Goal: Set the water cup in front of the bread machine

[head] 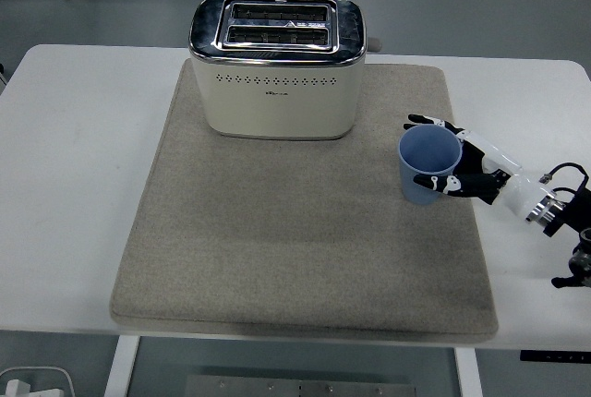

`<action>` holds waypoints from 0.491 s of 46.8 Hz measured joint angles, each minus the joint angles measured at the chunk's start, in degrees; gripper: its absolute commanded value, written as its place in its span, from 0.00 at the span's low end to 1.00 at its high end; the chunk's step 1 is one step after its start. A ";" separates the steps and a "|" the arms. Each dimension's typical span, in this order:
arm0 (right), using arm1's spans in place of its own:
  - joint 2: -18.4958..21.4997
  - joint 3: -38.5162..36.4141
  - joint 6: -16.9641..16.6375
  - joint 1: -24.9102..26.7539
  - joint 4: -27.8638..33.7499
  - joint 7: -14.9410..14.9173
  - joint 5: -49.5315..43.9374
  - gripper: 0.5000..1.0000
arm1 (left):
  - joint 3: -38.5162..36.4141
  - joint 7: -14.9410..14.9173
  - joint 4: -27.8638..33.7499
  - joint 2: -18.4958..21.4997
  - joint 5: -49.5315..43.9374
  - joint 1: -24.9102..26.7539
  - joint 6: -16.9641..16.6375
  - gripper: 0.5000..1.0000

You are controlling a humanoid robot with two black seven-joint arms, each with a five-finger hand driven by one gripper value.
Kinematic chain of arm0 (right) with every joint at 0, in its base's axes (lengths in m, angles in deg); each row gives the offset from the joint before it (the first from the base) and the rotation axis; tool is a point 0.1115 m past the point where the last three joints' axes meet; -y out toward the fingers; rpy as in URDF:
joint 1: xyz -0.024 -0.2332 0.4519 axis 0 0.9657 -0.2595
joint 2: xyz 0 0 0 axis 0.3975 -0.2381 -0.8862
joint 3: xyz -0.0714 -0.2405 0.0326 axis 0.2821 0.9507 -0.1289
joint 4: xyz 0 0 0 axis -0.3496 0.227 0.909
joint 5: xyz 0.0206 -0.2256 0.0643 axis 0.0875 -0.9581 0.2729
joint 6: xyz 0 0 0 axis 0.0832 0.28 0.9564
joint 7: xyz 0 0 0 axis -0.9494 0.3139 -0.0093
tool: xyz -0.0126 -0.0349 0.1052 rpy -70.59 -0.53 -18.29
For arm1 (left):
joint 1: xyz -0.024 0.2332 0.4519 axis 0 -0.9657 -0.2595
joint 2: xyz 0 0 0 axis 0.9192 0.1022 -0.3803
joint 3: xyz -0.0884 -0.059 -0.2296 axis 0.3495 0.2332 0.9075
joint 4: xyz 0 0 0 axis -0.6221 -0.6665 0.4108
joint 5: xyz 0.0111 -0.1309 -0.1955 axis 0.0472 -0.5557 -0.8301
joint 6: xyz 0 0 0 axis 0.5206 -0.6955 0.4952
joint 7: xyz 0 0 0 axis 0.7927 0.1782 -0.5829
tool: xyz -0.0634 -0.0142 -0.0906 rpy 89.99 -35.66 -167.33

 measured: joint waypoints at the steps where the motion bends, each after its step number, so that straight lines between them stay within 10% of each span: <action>1: 0.03 0.00 0.16 0.00 0.00 0.00 -0.06 0.87 | 0.00 0.00 0.00 0.00 0.00 0.00 0.00 1.00; 23: 0.10 -0.09 0.55 -0.26 -0.04 0.00 -0.04 0.46 | 0.00 0.00 0.00 0.00 0.00 0.02 0.00 1.00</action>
